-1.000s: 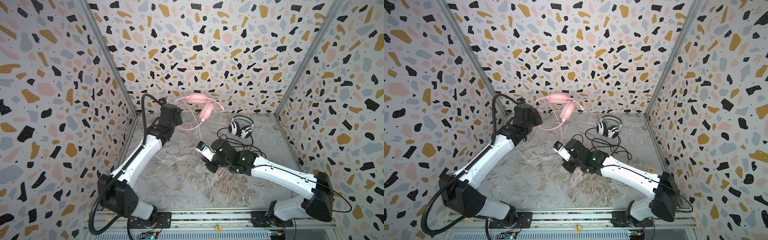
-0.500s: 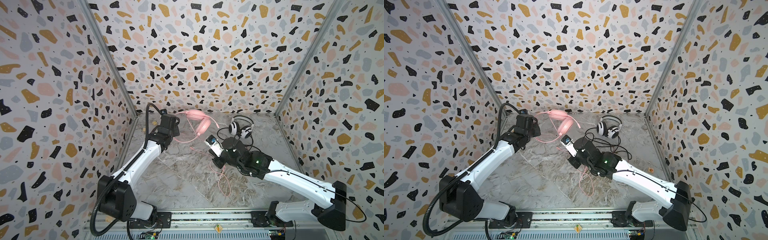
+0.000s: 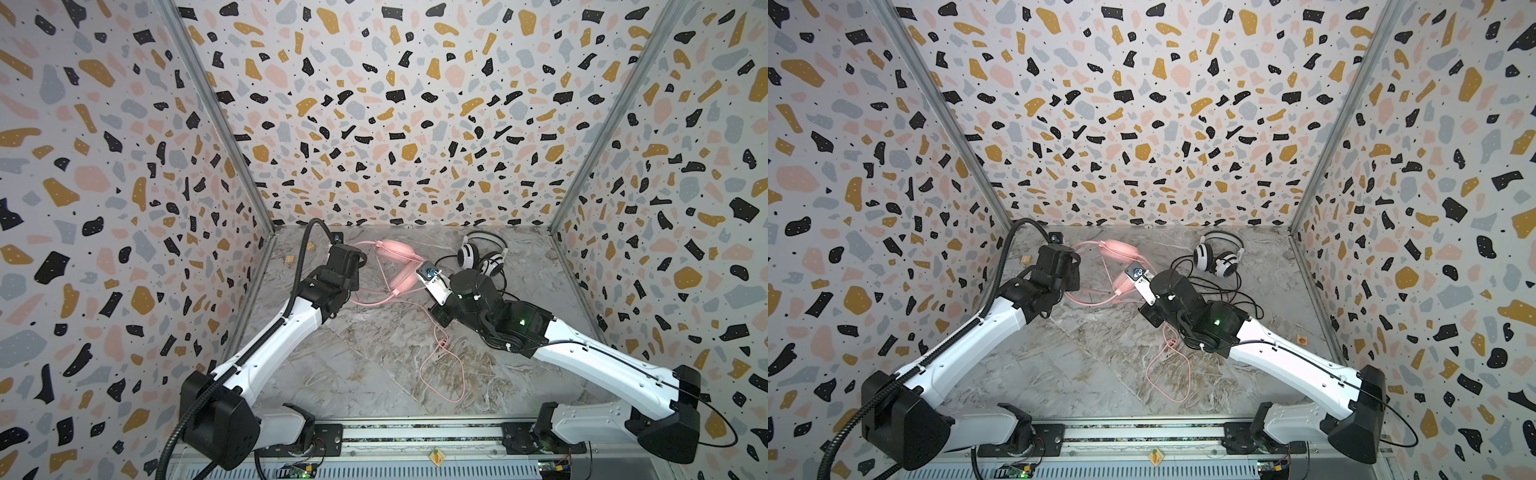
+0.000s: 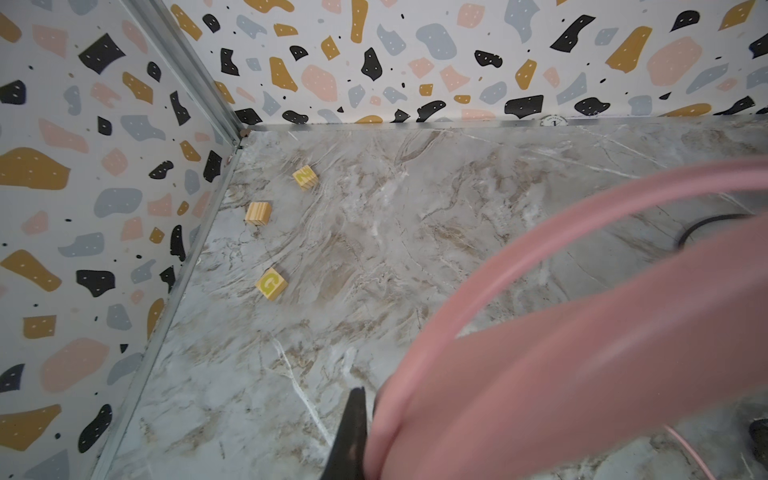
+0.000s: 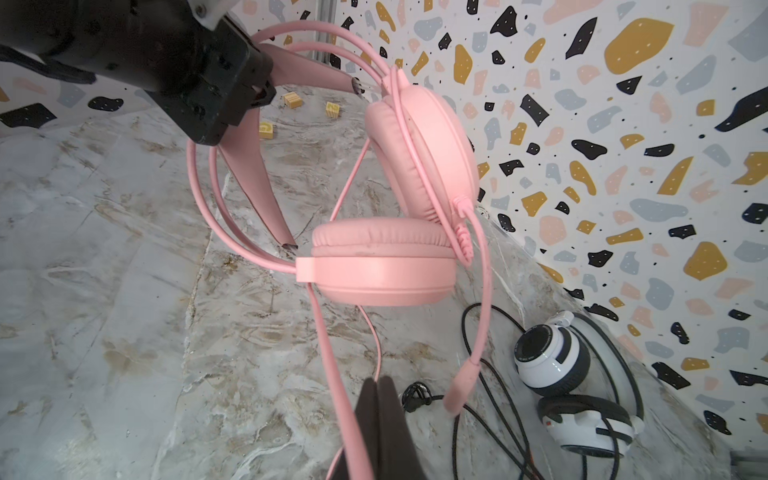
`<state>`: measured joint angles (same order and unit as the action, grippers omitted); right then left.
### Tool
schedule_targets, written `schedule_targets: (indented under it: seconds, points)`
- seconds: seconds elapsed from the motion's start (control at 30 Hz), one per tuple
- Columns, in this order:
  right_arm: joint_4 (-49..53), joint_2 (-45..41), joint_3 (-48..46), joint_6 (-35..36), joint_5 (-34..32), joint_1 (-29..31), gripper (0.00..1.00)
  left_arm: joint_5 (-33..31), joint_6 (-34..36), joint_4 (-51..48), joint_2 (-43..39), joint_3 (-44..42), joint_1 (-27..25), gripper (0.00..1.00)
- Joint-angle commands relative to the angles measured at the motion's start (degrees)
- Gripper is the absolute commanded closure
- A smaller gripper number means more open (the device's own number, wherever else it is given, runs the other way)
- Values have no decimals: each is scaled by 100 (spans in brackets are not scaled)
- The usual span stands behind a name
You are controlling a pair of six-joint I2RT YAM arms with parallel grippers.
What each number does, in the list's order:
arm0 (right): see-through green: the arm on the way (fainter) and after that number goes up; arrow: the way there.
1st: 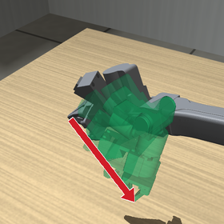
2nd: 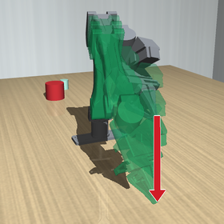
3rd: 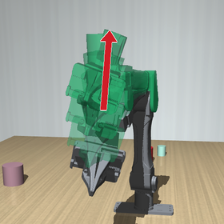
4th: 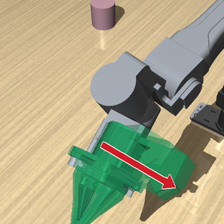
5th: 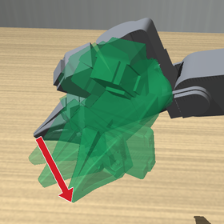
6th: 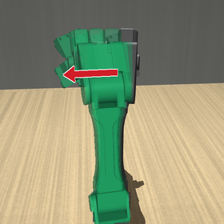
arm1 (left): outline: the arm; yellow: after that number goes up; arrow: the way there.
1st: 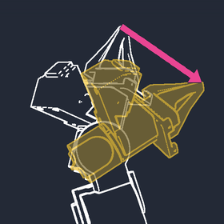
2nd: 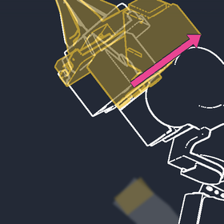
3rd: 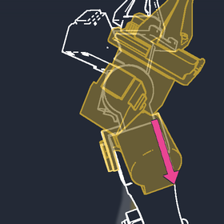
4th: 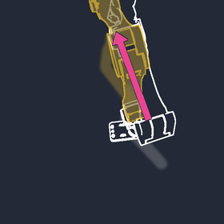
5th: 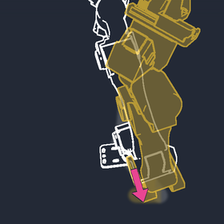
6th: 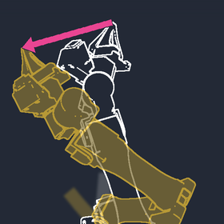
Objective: Wrap the headphones
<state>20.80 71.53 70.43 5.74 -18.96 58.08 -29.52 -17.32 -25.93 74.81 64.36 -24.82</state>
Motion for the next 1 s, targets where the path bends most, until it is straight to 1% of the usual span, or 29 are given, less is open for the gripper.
schedule_targets:
  seconds: [0.0,0.13,0.2,0.3,0.4,0.47,0.6,0.67,0.77,0.87,0.97]
  points:
    - [-598,-201,211,333,-749,28,99,-573,295,52,-98,110,32,100]
    - [-1237,-159,184,958,-1108,55,98,-488,378,14,-116,134,-82,100]
    - [-1728,-176,72,1362,-1239,94,97,-428,426,-18,-99,180,-119,100]
    - [-2345,-234,-128,1792,-1195,115,95,-394,488,-138,-71,237,-164,100]
    - [-2561,-279,-215,1975,-840,148,94,-291,651,20,-67,143,-172,100]
    - [-2793,-314,-327,2127,-616,154,93,-108,716,16,0,121,-174,100]
    - [-3197,-306,-462,2564,-421,244,91,270,889,66,140,90,-236,100]
    - [-3217,-272,-447,2734,-248,270,80,396,939,-6,234,165,-267,100]
    - [-3200,-132,-334,2872,-94,302,79,468,1022,-80,308,192,-362,100]
    - [-3201,4,-236,2916,-81,320,80,617,1073,-70,360,182,-390,100]
    - [-3566,165,-362,3003,-483,302,82,610,1056,-135,337,147,-401,100]
